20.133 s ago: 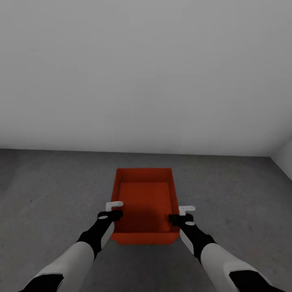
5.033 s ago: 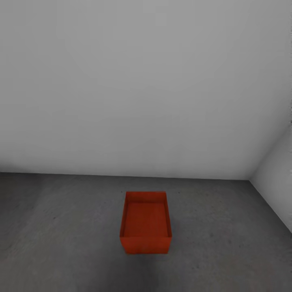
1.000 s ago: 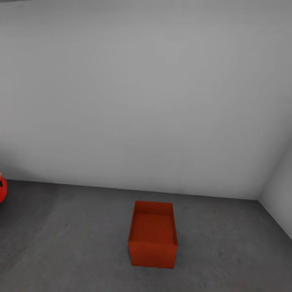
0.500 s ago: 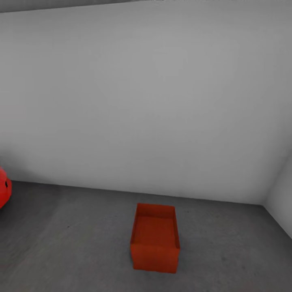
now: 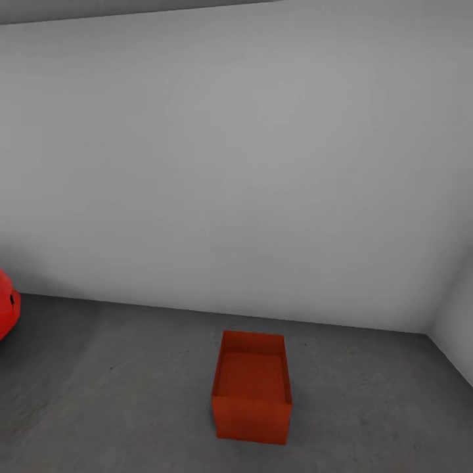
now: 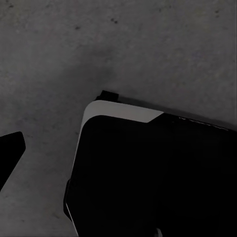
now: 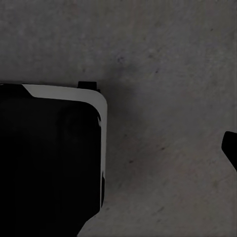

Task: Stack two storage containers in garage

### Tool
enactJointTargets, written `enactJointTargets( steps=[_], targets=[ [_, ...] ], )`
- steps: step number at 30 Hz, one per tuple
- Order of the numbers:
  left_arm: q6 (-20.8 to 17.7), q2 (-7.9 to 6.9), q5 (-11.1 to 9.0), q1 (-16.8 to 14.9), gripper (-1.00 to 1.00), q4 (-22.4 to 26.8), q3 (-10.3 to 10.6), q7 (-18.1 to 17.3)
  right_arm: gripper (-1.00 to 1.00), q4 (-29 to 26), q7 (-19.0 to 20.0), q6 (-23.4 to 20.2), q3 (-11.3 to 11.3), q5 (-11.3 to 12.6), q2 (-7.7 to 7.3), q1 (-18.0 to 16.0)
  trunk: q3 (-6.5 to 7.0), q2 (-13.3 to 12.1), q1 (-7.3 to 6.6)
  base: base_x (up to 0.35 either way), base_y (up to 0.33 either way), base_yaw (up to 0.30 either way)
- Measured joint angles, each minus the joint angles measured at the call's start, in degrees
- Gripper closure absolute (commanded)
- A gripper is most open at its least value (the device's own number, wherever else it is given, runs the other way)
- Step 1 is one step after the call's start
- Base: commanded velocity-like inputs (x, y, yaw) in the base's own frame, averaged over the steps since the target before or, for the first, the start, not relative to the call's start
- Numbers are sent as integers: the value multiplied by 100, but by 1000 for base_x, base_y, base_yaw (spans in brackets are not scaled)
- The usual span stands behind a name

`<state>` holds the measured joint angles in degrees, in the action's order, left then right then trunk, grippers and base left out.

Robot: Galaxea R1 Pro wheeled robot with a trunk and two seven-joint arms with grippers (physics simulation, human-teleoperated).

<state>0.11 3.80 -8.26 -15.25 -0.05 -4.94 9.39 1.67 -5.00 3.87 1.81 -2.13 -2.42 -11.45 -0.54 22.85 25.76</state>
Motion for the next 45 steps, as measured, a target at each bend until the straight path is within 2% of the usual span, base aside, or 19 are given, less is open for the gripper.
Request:
enactJointTargets(
  steps=[7,16,29,45],
  targets=[
    [-3,5,0,-2,-100,0,0,-1,-100,0,-3,-27,4,-1,4,0,0,0,0,0,0,0],
    [5,5,0,-1,-100,4,0,3,-100,0,-69,-20,-7,22,81,0,0,0,0,0,0,0],
    [-3,7,-2,-2,-100,5,0,1,-100,0,0,14,-2,10,56,0,0,0,0,0,0,-2],
    [4,5,-2,-4,-100,4,0,8,-100,8,15,6,-20,77,65,0,58,3,0,0,0,-204]
  ],
)
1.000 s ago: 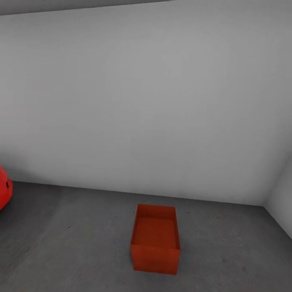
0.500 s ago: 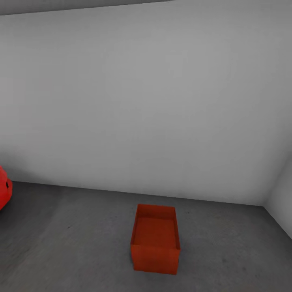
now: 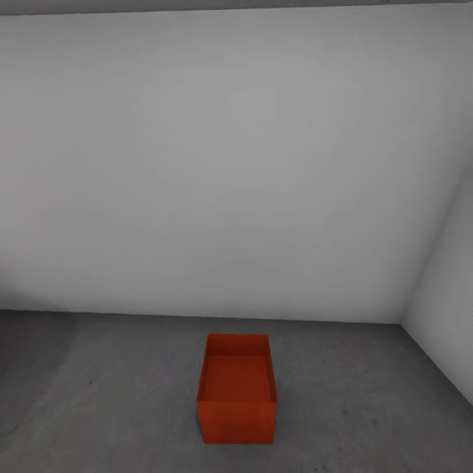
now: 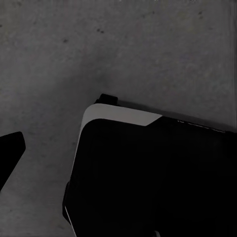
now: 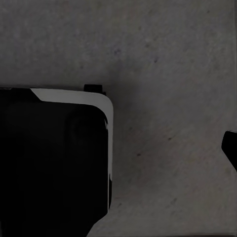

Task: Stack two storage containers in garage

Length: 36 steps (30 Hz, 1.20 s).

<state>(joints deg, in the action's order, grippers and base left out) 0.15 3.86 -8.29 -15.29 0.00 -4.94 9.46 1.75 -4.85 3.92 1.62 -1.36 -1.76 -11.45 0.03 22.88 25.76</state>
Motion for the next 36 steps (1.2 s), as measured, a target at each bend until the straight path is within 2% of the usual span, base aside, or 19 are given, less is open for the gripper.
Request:
enactJointTargets(
  steps=[11,36],
  targets=[
    [-7,0,-2,1,-100,0,0,-8,-100,0,-7,1,8,-51,2,-1,44,0,0,0,0,-51],
    [-54,-7,-9,2,-100,-8,-2,-17,-100,0,-7,1,8,-55,0,0,258,0,0,0,0,0]
  ],
)
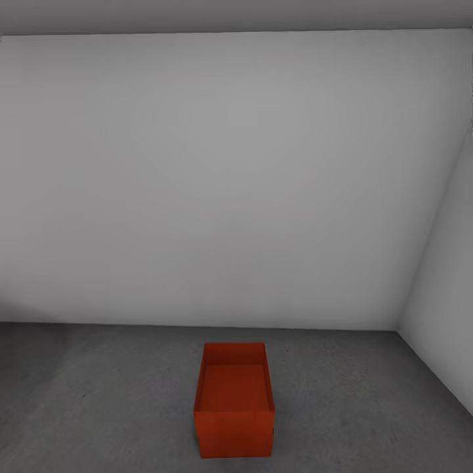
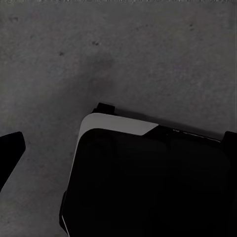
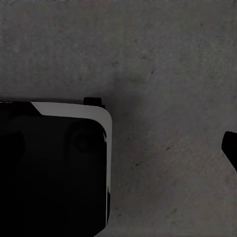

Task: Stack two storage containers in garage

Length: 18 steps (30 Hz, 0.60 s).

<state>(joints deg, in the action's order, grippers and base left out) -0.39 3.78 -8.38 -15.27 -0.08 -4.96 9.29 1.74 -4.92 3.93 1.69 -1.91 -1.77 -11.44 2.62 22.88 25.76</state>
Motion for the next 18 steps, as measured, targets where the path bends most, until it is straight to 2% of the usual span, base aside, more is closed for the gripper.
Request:
enactJointTargets(
  steps=[6,14,18],
  targets=[
    [-13,-13,0,-1,-100,5,-1,-23,-100,0,0,0,0,0,0,-1,53,0,0,0,0,0],
    [-15,-57,-3,-1,-100,8,-1,-390,-100,1,0,0,0,0,-6,0,123,0,0,0,0,0],
    [-11,-62,-4,-1,-100,8,-2,-447,-100,1,0,-2,0,0,-8,-1,159,0,0,0,0,0]
  ],
)
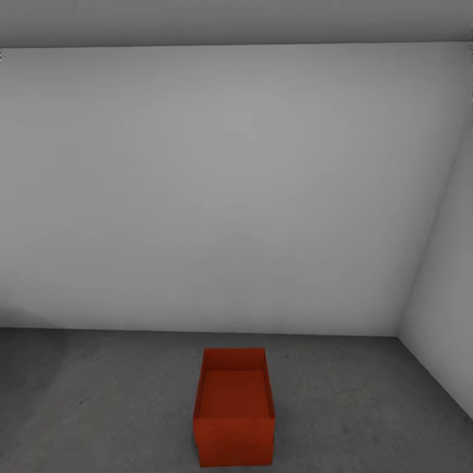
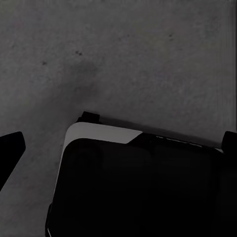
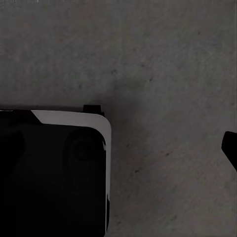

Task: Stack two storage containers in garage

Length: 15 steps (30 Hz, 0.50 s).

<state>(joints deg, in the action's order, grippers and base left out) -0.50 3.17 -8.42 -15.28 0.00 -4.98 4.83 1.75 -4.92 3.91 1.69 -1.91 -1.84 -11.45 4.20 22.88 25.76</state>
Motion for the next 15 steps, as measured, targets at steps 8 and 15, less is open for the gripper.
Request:
enactJointTargets(
  steps=[8,15],
  targets=[
    [16,-2,-1,0,-100,0,0,-19,-100,0,2,-14,0,0,-1,2,70,0,0,0,0,0],
    [44,-2,-1,0,-100,0,-1,-19,-100,6,7,-54,-1,5,-3,79,132,0,0,0,0,0]
  ],
)
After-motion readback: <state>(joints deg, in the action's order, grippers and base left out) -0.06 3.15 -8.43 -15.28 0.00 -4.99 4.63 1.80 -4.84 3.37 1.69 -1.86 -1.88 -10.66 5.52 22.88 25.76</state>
